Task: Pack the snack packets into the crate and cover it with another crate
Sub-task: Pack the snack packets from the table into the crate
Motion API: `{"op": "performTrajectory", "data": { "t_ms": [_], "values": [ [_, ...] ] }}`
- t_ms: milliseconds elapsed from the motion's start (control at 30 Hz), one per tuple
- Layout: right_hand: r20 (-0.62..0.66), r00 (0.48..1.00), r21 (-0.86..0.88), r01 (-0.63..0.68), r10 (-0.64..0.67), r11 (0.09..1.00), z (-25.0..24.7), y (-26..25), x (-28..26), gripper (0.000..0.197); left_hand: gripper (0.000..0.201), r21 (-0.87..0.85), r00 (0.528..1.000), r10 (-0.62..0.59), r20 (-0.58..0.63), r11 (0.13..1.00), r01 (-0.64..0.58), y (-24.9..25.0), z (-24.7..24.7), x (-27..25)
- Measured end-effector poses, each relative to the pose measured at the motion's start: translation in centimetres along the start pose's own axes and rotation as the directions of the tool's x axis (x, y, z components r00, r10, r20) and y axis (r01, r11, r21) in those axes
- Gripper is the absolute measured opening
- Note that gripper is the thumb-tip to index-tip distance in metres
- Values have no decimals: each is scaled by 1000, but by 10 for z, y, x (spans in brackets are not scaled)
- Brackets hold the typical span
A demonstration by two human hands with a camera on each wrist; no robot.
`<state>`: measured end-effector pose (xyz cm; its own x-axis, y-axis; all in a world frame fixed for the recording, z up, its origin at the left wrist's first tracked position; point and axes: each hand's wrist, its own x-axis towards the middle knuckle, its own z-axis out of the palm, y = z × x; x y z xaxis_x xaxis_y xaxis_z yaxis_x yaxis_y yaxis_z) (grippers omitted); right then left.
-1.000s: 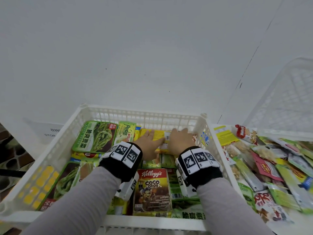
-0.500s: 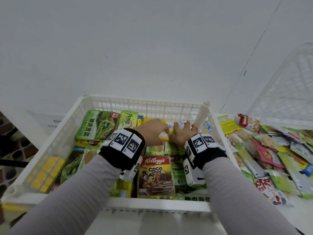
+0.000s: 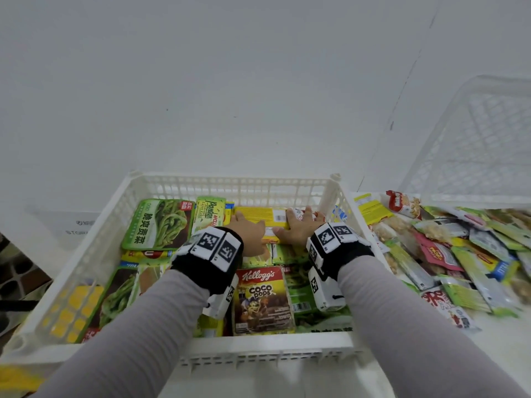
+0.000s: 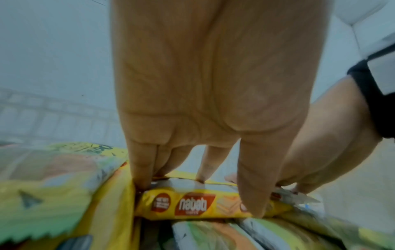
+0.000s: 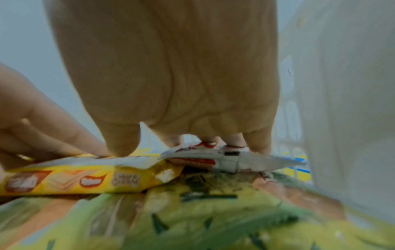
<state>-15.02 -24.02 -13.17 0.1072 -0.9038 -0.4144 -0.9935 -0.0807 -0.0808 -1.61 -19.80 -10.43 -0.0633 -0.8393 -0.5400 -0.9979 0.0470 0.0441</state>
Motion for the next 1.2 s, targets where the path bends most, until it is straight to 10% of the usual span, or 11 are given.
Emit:
{"op": "performTrajectory", "data": {
  "t_ms": [267,667,1000,1200],
  "values": [
    [-55,987,154,155,-148,976,-59,10,-34,62,61,-231,946,185,-267,940,-249,-18,-41,-14],
    [-427,904,391,210,-25,896,-111,83,-145,57,23,-329,615,235,-752,675,-660,50,-79,-41],
    [-448,870,565,97,206,819,-62,202,-173,52,23,-107,506,451,-735,660,-744,129,-92,-42],
    [-392,861,682,36,323,730,-36,320,-160,47,25,55,554,626,-549,689,-723,193,-109,-15]
  ]
}}
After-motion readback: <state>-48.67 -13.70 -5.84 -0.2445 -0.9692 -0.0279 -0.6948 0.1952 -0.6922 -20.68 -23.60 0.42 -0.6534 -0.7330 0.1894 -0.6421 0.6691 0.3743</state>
